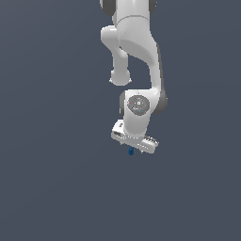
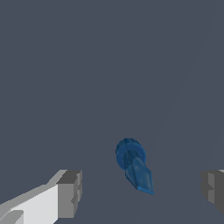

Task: Pick up the object and move it to a goal position.

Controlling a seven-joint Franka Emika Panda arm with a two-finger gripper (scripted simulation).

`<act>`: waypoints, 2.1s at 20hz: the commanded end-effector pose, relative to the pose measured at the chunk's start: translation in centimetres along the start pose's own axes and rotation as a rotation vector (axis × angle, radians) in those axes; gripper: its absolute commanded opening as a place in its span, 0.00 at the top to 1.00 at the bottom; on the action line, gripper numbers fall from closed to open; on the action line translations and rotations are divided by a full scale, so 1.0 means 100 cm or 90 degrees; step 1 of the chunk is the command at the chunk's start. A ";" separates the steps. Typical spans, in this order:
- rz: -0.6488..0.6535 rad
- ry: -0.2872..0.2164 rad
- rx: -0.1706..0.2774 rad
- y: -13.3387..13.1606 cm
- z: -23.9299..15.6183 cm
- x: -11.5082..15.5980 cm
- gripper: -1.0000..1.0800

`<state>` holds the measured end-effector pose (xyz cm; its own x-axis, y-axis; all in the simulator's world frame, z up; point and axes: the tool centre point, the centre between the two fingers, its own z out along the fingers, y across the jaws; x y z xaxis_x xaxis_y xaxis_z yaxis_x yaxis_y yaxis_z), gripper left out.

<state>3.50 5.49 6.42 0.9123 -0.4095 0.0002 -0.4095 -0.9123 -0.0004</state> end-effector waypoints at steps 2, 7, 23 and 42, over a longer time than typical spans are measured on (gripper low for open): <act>0.001 0.000 0.000 0.000 0.016 -0.001 0.04; 0.001 0.000 0.000 0.000 0.022 0.001 0.04; 0.001 0.000 0.000 0.003 0.017 -0.001 1.00; 0.001 -0.001 0.001 0.084 -0.091 -0.025 1.00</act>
<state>-1.53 -0.43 14.27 0.9115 -0.4113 -0.0013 -0.4113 -0.9115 -0.0009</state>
